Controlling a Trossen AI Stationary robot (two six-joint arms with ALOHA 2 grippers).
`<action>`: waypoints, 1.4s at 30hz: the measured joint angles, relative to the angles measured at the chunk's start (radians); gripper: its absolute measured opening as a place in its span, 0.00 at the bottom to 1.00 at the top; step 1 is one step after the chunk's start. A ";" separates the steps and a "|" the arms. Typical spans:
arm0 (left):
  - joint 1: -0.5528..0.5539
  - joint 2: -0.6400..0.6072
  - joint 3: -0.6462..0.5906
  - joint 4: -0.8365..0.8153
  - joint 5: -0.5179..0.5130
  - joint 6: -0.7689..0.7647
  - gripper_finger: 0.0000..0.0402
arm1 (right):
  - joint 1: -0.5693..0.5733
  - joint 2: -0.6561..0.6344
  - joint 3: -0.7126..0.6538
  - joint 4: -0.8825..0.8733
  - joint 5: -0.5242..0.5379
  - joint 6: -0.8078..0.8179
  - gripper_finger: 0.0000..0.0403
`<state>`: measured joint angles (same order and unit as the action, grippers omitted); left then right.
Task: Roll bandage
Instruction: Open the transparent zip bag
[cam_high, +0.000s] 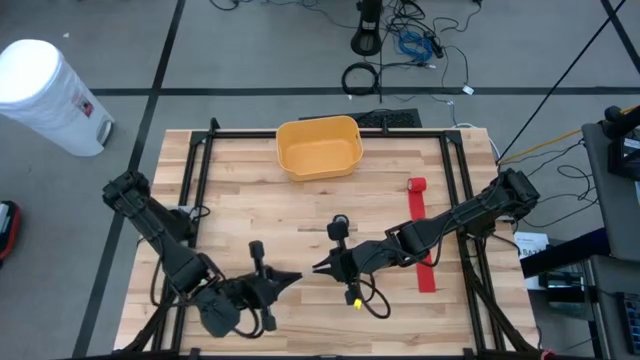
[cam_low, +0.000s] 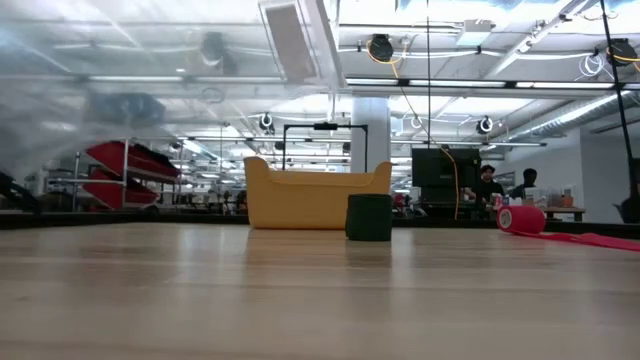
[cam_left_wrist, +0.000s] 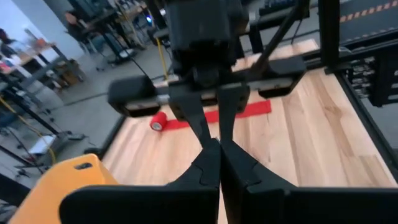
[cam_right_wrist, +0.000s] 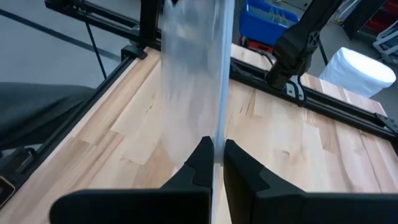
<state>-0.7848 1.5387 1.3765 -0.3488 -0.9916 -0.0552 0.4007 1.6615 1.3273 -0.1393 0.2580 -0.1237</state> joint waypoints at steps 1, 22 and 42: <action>-0.007 0.000 0.005 0.000 -0.015 0.010 0.00 | 0.000 0.000 0.000 -0.004 -0.001 0.001 0.02; -0.212 -0.012 0.049 0.002 -0.410 0.099 0.00 | 0.000 0.000 0.000 -0.051 -0.002 0.008 0.02; -0.214 -0.022 0.049 0.000 -0.311 0.112 0.00 | 0.026 -0.031 -0.003 0.025 0.002 0.001 0.27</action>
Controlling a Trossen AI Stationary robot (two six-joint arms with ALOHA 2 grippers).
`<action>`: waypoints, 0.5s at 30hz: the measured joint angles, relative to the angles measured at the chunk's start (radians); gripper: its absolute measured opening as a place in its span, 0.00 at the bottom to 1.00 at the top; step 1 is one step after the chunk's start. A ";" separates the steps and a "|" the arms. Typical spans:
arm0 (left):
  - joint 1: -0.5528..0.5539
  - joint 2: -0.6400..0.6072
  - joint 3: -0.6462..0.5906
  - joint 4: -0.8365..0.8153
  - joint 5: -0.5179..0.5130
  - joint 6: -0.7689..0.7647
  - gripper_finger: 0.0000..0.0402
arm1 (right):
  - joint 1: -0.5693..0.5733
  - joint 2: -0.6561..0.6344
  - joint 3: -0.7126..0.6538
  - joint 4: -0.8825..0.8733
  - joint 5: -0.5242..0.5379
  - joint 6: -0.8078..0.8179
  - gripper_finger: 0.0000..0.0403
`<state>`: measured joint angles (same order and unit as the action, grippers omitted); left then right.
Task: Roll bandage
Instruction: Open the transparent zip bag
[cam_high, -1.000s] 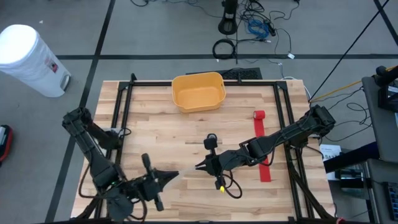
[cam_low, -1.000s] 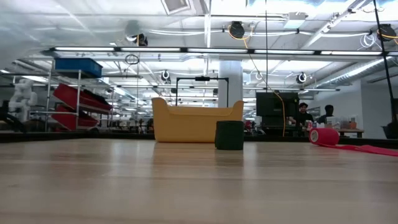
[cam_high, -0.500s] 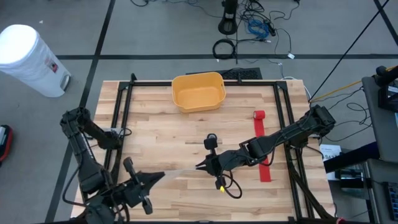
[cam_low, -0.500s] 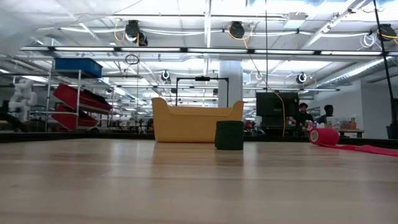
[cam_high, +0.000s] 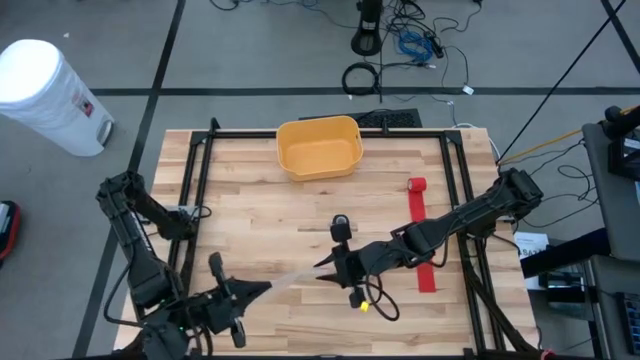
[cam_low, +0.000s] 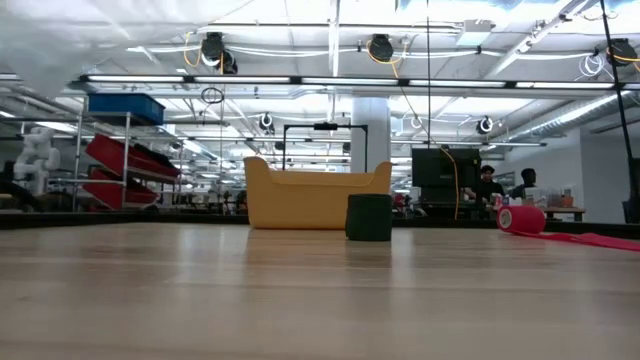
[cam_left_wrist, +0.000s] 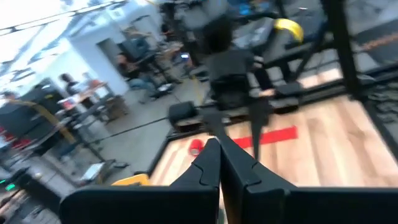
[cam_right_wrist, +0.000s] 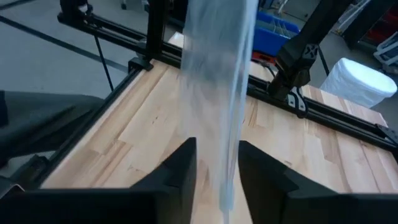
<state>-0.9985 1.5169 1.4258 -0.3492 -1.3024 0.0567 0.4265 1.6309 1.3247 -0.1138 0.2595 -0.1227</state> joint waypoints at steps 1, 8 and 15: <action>0.006 0.000 0.000 -0.004 0.043 0.018 0.00 | 0.003 -0.005 0.000 -0.002 -0.003 0.007 0.29; 0.047 0.001 -0.056 -0.014 0.223 0.179 0.00 | 0.046 -0.046 0.000 0.031 -0.087 0.047 0.33; 0.084 0.002 -0.077 -0.031 0.280 0.204 0.00 | 0.066 -0.042 0.000 0.035 -0.080 0.121 0.33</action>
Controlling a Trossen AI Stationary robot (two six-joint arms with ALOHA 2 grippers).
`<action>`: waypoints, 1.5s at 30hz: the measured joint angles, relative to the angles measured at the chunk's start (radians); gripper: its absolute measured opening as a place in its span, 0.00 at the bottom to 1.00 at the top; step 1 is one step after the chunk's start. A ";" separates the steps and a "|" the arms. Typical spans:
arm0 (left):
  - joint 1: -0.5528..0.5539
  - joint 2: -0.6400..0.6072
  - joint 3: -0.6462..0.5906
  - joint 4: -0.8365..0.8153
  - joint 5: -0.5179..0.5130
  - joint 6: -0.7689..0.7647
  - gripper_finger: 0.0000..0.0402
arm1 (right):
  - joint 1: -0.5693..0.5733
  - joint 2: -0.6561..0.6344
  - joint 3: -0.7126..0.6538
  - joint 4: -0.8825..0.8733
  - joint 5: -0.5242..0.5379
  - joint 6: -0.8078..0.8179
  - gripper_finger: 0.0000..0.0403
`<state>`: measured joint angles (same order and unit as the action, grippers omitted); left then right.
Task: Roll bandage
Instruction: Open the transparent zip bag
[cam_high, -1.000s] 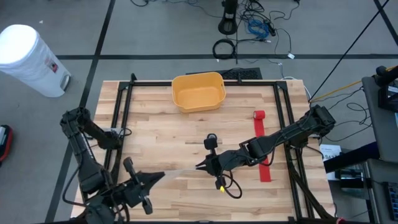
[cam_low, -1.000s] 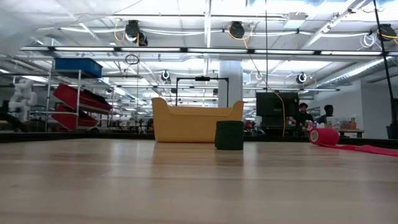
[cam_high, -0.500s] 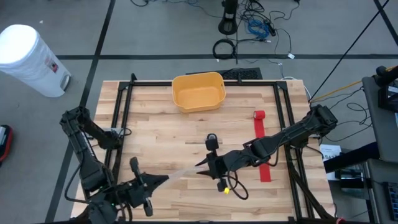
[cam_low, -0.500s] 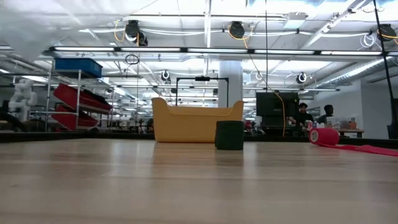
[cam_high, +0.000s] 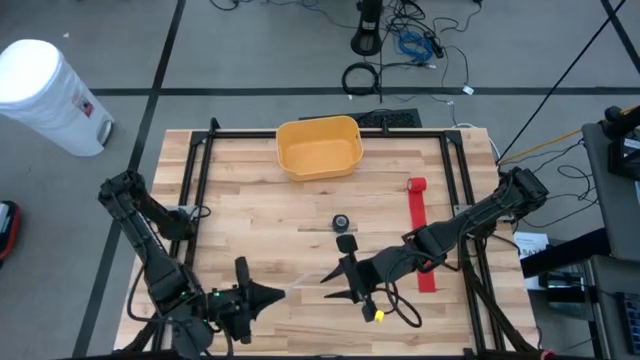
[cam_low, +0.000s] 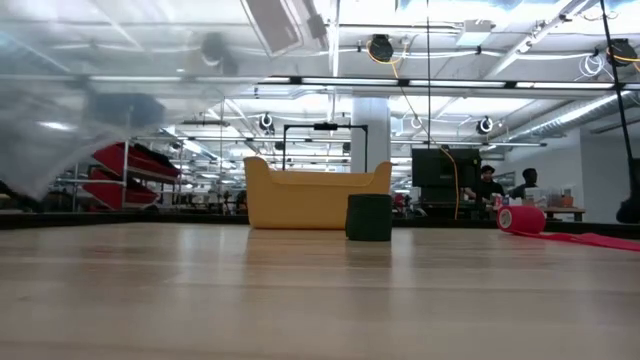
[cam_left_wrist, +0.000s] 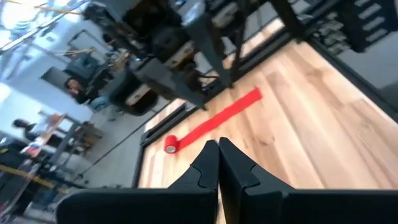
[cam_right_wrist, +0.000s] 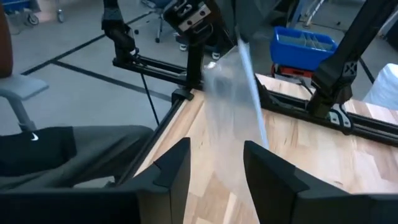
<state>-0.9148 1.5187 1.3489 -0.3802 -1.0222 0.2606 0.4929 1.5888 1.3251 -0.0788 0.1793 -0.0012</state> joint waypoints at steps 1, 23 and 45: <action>0.003 0.000 -0.003 0.000 0.018 0.010 0.00 | 0.000 0.005 0.000 -0.001 0.001 -0.006 0.33; 0.017 0.001 -0.013 0.002 0.107 0.015 0.00 | -0.068 0.108 0.001 0.105 0.036 -0.064 0.34; 0.017 0.001 -0.013 0.003 0.107 0.012 0.00 | -0.090 0.151 0.001 0.120 0.029 -0.037 0.33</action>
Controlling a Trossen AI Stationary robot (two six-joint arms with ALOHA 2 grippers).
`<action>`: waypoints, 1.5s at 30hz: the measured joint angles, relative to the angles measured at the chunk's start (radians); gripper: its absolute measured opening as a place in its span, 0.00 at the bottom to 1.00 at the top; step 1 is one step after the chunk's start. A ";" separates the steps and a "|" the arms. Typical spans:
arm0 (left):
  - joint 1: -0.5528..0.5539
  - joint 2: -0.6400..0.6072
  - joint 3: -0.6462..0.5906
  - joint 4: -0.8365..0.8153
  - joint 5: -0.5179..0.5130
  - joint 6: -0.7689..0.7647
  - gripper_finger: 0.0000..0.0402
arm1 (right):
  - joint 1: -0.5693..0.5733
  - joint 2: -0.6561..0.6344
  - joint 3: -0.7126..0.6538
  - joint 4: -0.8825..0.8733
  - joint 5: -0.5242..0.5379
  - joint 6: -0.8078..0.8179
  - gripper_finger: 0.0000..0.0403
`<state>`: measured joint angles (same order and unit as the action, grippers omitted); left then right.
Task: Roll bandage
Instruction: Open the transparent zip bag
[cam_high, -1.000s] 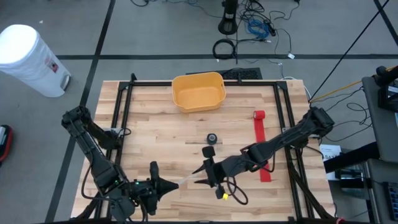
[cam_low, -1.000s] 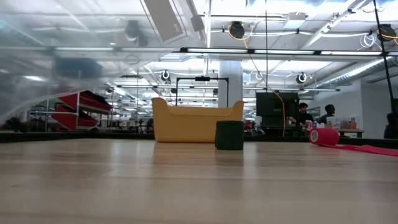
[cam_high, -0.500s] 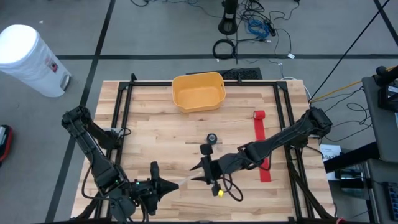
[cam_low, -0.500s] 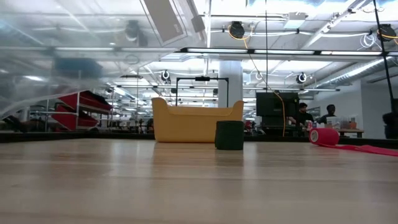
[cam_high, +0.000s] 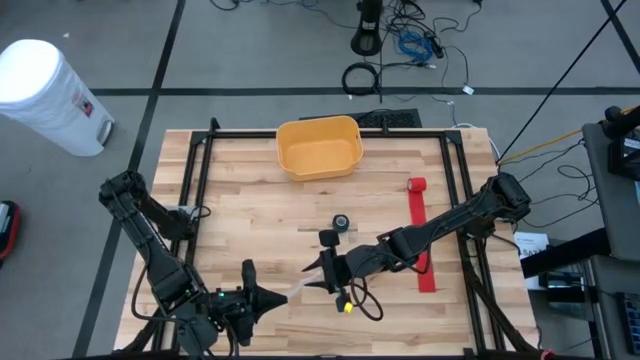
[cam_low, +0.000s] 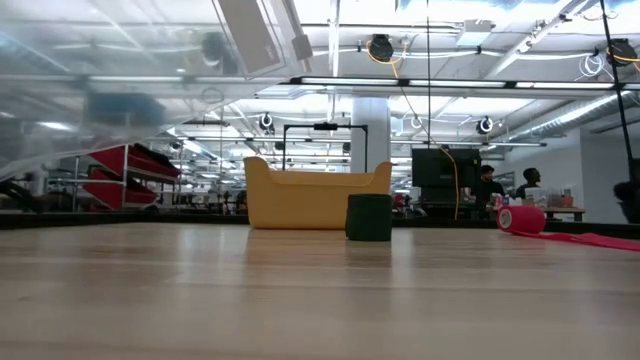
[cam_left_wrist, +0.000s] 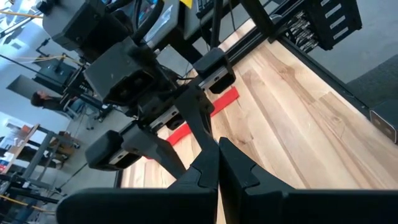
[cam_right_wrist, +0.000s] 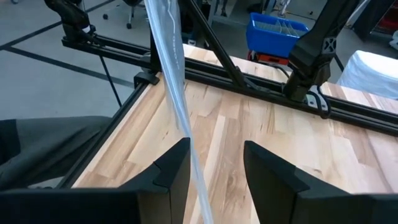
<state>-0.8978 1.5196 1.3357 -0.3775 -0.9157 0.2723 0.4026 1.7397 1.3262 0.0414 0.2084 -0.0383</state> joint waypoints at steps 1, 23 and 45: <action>0.000 0.000 0.000 0.000 0.000 0.000 0.00 | 0.000 0.000 0.000 0.000 -0.001 0.000 0.33; 0.039 0.000 0.000 0.001 0.000 -0.005 0.00 | 0.001 0.000 0.000 0.055 -0.057 -0.003 0.33; 0.046 0.001 -0.001 0.001 0.026 -0.009 0.00 | -0.002 0.044 0.001 0.107 -0.048 -0.082 0.18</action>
<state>-0.8520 1.5208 1.3350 -0.3760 -0.8902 0.2638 0.4004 1.7840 1.3270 0.1482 0.1604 -0.1205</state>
